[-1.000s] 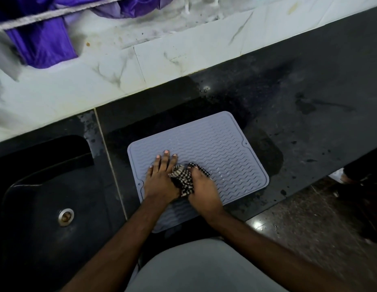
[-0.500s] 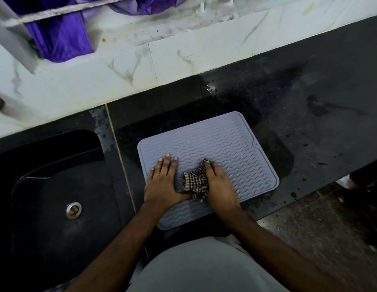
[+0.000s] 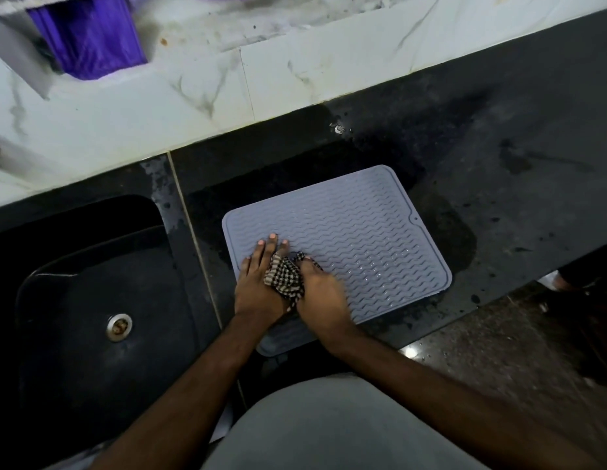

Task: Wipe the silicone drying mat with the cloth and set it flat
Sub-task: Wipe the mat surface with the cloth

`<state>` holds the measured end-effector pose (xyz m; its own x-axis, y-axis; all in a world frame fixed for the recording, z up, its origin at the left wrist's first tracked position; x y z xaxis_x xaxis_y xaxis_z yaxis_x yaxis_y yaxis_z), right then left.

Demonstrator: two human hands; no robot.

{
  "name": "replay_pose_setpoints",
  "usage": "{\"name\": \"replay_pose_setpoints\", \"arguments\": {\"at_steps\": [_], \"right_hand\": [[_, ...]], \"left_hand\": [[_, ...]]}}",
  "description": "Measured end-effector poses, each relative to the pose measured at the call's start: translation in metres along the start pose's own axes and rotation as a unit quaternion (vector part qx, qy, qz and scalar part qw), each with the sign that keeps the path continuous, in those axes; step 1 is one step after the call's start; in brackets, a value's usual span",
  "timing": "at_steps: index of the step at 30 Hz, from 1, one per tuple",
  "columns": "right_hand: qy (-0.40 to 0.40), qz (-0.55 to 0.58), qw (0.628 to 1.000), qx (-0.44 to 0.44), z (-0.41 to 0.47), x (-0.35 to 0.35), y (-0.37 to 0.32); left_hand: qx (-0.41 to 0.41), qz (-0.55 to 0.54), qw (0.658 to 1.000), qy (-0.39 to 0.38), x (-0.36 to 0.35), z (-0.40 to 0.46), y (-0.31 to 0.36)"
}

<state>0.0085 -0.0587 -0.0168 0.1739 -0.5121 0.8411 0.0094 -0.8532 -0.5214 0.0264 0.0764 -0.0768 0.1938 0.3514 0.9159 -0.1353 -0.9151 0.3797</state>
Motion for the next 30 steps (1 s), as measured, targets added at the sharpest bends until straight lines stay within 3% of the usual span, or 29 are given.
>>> {"name": "replay_pose_setpoints", "arguments": {"at_steps": [5,12,16,30], "right_hand": [[-0.014,0.035,0.999,-0.016,0.002,0.003,0.017],[-0.006,0.012,1.0,-0.015,0.001,-0.006,0.001],[-0.032,0.016,0.998,0.05,-0.007,-0.032,-0.028],[-0.078,0.022,0.988,0.13,-0.005,-0.033,-0.024]], "left_hand": [[-0.006,0.0,0.998,-0.057,0.022,-0.008,-0.017],[0.042,0.05,0.996,-0.056,0.027,-0.03,-0.046],[0.022,0.054,0.998,-0.033,0.027,-0.032,-0.049],[-0.004,0.078,0.996,-0.051,0.051,-0.038,-0.068]]}}
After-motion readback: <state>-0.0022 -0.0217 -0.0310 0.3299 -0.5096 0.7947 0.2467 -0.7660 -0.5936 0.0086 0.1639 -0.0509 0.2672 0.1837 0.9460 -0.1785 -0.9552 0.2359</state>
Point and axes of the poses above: each hand's wrist, its own z-axis towards the middle knuckle, its own x-axis out of the back of the hand, y = z × x, the point moved 1 cm from there along z, towards the middle knuckle, and after that the axes turned 1 degree about -z, right-handed, at the moved point
